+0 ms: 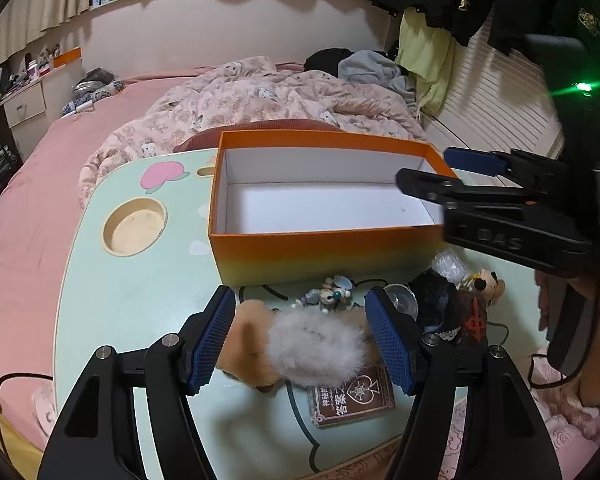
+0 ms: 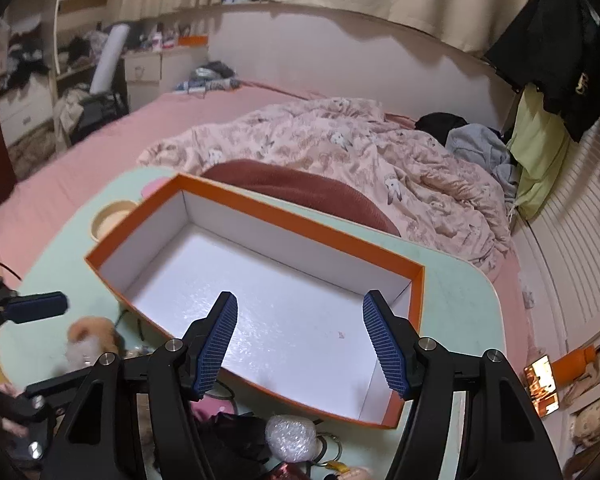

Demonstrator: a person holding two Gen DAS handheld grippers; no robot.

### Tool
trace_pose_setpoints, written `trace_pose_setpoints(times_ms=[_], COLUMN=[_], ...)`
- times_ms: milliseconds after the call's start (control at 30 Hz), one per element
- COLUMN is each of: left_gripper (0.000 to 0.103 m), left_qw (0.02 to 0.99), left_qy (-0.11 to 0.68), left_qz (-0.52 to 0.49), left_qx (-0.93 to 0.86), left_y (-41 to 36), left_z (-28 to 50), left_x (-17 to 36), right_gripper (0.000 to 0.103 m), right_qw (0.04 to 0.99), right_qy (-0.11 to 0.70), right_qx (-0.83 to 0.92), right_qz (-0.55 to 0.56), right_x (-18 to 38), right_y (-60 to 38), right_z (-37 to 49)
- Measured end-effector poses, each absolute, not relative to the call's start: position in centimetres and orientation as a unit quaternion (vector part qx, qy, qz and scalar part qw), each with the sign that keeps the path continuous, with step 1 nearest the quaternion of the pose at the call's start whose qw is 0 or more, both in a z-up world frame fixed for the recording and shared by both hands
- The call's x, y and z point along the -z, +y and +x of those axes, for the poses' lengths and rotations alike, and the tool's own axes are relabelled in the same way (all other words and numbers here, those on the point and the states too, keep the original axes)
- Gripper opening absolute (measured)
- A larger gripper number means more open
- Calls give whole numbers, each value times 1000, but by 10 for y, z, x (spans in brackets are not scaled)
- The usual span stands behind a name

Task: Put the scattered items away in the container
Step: 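Carry the white fluffy ball out and set it beside the tan ball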

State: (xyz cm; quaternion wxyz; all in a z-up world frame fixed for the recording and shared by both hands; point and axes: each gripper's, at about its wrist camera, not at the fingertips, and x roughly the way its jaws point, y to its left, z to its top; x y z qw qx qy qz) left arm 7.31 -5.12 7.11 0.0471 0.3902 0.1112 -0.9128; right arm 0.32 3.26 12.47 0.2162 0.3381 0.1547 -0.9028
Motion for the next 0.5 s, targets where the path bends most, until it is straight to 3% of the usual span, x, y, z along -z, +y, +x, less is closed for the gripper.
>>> trace_pose_setpoints(times_ms=[333, 500], left_gripper=[68, 68], left_qw=[8, 20], left_qy=[129, 70], left_qz=[352, 367], left_qx=[927, 927], left_y=[-51, -32], left_z=[92, 127], left_x=[-78, -66], right_gripper=[65, 67], right_qw=[296, 223], right_qy=[27, 72], right_qx=[894, 912], right_qz=[336, 337], right_x=[-121, -100], right_y=[104, 122], right_z=[51, 87])
